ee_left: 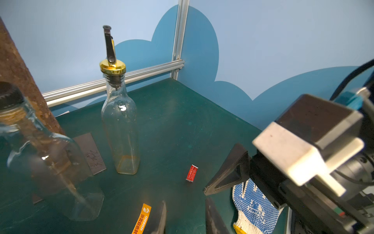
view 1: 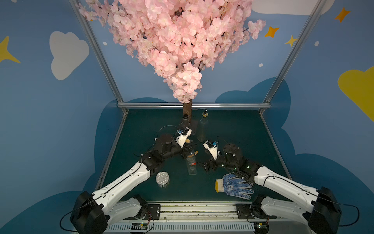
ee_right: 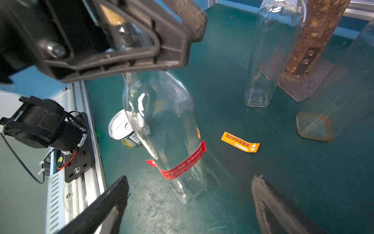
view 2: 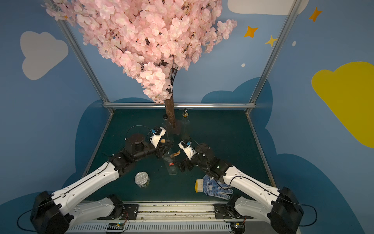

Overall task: Remove the label from the bottle
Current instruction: Pick up the bottle from the center of the board.

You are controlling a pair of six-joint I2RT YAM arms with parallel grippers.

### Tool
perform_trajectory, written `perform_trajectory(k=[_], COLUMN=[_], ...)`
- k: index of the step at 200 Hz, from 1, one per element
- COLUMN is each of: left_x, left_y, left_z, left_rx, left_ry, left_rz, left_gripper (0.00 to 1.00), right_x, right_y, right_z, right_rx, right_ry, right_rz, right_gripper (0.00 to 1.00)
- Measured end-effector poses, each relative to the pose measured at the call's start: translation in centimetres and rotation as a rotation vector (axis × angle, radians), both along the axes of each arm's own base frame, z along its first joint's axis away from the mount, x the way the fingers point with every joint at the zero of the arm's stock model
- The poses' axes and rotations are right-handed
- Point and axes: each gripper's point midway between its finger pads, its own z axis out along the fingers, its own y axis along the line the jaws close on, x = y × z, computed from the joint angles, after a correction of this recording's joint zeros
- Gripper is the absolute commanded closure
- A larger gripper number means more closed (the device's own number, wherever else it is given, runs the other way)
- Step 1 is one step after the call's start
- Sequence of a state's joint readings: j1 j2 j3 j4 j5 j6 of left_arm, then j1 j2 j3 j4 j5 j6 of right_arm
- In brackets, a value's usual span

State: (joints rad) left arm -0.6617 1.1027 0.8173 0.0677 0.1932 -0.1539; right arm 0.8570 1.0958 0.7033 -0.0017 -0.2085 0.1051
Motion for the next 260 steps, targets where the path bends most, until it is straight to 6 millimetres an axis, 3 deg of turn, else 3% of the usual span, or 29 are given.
perform_trajectory(k=[62, 144, 260], left_x=[-0.1, 1.3, 1.9], left_y=[0.8, 3.8, 5.1], left_z=[-2.1, -3.6, -4.7], left_rx=[0.030, 0.020, -0.034], left_ry=[0.119, 0.273, 0.381], left_rz=[0.164, 0.434, 0.621], left_gripper=[0.98, 0.98, 0.98], right_x=[0.1, 0.7, 1.2], right_y=[-0.1, 0.0, -0.1], right_z=[0.2, 1.0, -1.6], right_rx=[0.005, 0.013, -0.089], right_ry=[0.024, 0.044, 0.117], right_rz=[-0.022, -0.055, -0.087], right_gripper=[0.06, 0.06, 0.06])
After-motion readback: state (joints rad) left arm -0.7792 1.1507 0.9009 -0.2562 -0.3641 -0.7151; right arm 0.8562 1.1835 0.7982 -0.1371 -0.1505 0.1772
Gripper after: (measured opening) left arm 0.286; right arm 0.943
